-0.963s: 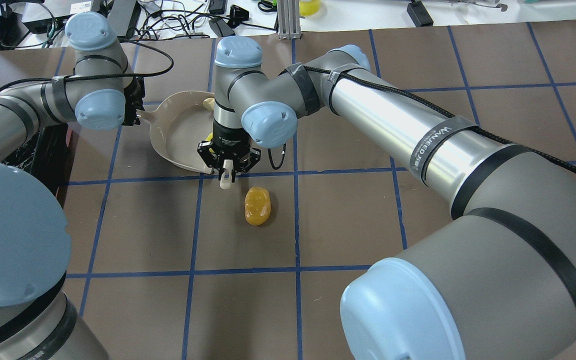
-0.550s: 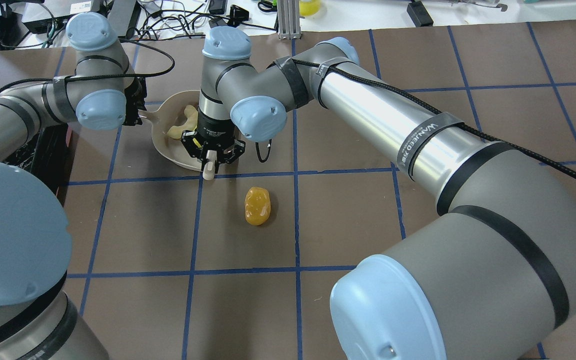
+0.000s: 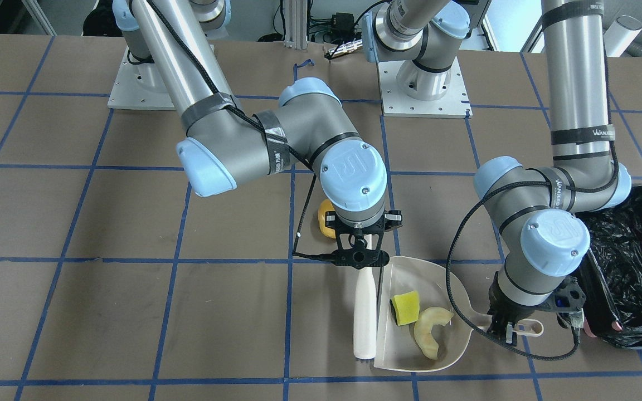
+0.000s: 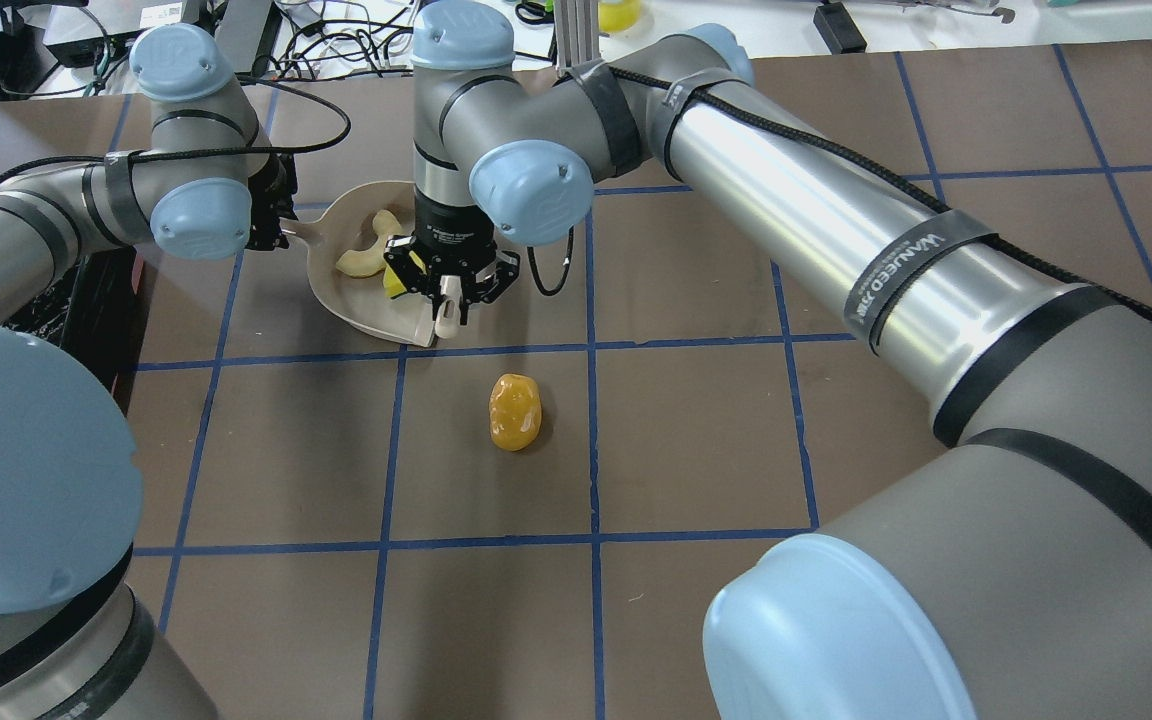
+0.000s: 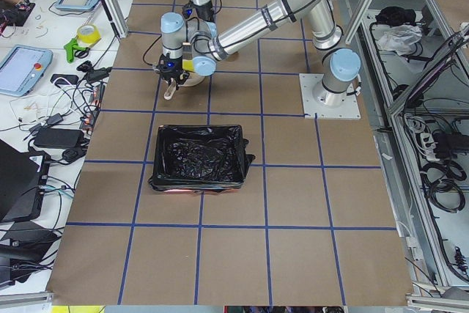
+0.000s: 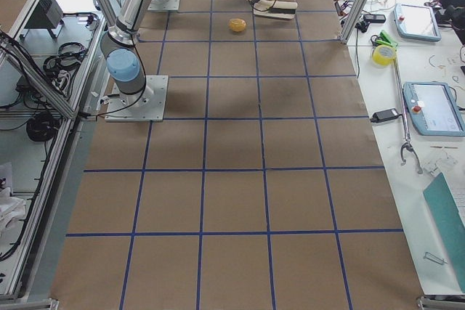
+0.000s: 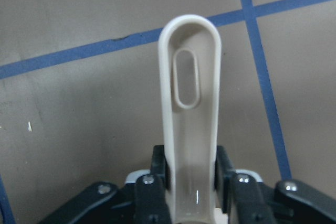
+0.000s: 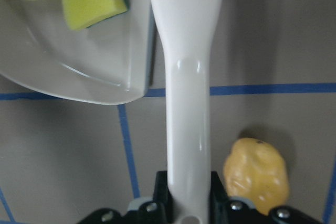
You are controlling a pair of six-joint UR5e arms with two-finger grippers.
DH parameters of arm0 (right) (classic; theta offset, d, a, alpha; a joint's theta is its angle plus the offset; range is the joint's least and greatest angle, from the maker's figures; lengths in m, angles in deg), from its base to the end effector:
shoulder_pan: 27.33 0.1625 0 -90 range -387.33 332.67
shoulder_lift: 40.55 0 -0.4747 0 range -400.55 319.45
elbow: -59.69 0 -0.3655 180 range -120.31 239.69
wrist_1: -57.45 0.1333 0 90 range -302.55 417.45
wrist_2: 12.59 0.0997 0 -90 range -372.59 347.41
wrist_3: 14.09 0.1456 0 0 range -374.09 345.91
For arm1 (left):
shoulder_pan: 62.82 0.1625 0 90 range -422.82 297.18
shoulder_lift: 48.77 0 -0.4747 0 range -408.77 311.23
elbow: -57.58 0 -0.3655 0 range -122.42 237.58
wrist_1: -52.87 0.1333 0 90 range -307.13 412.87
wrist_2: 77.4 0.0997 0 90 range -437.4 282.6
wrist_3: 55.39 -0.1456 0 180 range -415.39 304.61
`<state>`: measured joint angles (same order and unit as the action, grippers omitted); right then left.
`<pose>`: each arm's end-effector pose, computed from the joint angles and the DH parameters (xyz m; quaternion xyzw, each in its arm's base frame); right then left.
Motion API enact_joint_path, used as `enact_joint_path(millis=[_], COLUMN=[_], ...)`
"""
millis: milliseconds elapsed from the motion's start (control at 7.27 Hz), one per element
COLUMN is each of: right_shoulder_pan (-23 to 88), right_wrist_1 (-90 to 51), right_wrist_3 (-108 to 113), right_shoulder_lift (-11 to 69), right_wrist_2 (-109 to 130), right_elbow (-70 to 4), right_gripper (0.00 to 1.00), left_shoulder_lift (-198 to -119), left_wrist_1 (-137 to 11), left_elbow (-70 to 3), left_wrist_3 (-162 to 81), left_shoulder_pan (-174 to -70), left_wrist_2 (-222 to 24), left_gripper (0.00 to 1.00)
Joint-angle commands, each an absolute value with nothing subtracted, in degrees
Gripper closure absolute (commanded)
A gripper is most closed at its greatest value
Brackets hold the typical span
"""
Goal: Sweep and dump trash into bin
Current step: 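Move the brush behind the yellow potato piece with the right gripper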
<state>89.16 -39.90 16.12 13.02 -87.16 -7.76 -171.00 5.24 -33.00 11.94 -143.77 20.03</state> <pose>0.4750 -0.5675 0.3060 0.0398 0.9886 0.1133 0.0912 -0.0057 -0.6922 0.2402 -0.6191 0.7782 -0.1041 0.0159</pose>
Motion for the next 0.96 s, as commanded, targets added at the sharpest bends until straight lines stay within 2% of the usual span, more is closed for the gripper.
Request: enact_joint_path(millis=[0, 138, 550, 688, 825], right_shoulder_pan=[85.6, 85.3, 84.9, 85.4, 86.7], right_wrist_1=[-30.9, -30.2, -37.9, -40.4, -41.5], right_wrist_3=[13.4, 13.8, 15.0, 20.1, 23.4], right_shoulder_lift=[19.9, 24.8, 40.4, 44.5, 46.5], right_wrist_2=[-91.5, -93.1, -94.9, -94.2, -94.0], right_elbow=[-11.4, -18.3, -45.2, -51.3, -54.0], right_gripper=[1.0, 1.0, 1.0, 1.0, 1.0], left_shoulder_lift=[-169.9, -168.5, -164.4, -162.4, -160.5], left_wrist_1=[4.7, 4.5, 4.2, 4.3, 3.7], left_elbow=[-33.4, -34.9, -41.0, -43.4, -45.1], left_wrist_3=[11.8, 11.8, 17.3, 18.9, 20.6], left_shoulder_pan=[-143.8, -143.9, -145.6, -148.1, -149.2], left_wrist_2=[20.4, 20.5, 31.0, 32.5, 32.6], left_gripper=[1.0, 1.0, 1.0, 1.0, 1.0])
